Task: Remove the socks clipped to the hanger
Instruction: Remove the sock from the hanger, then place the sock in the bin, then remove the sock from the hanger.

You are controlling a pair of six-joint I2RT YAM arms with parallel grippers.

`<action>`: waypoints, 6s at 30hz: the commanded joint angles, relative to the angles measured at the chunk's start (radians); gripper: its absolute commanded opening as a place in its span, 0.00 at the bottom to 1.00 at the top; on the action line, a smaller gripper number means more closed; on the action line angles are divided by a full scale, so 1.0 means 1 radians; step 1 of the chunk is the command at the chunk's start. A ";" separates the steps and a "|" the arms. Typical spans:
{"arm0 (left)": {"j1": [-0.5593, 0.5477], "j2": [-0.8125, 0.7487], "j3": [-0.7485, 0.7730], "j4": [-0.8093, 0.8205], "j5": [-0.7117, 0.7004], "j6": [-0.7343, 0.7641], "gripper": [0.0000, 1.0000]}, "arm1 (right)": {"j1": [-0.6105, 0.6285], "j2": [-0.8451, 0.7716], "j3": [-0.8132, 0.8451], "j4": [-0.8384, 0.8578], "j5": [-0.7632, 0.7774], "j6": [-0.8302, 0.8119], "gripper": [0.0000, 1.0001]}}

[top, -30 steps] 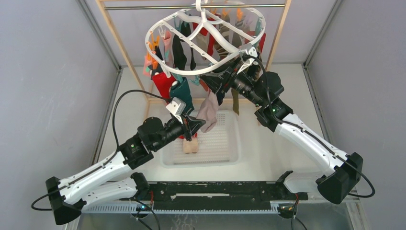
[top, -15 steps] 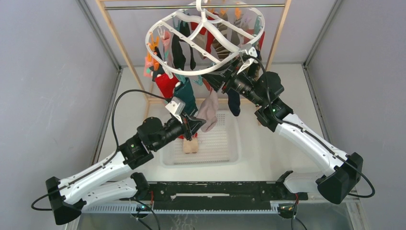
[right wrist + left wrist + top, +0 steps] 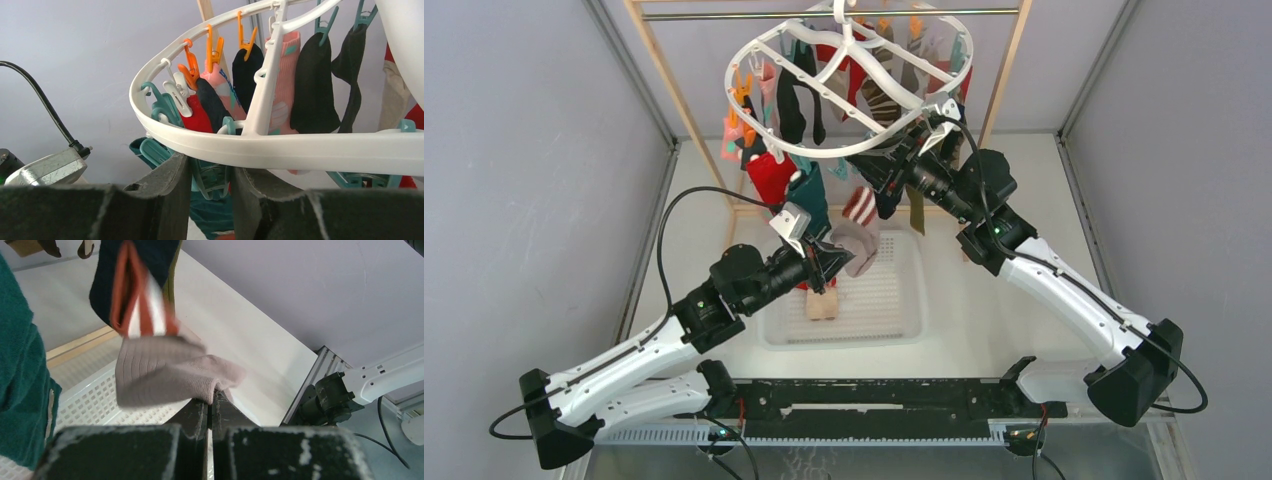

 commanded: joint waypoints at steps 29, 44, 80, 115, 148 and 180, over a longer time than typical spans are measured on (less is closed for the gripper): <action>0.008 -0.008 -0.006 0.059 0.007 -0.019 0.00 | -0.005 -0.076 -0.007 -0.081 0.071 -0.029 0.69; 0.008 0.068 -0.024 0.148 0.015 -0.041 0.00 | -0.005 -0.299 -0.275 -0.211 0.187 0.048 0.81; 0.008 0.583 -0.052 0.522 0.096 -0.160 0.11 | -0.016 -0.693 -0.580 -0.502 0.277 0.124 0.82; -0.213 0.192 -0.292 0.211 -0.179 -0.222 1.00 | 0.038 -0.738 -0.696 -0.543 0.264 0.191 0.82; -0.322 -0.372 -0.378 -0.189 -0.417 -0.326 1.00 | 0.087 -0.577 -0.786 -0.204 0.374 0.057 0.83; -0.322 -0.455 -0.391 -0.247 -0.418 -0.337 1.00 | -0.095 0.051 -0.654 0.633 -0.143 0.080 0.84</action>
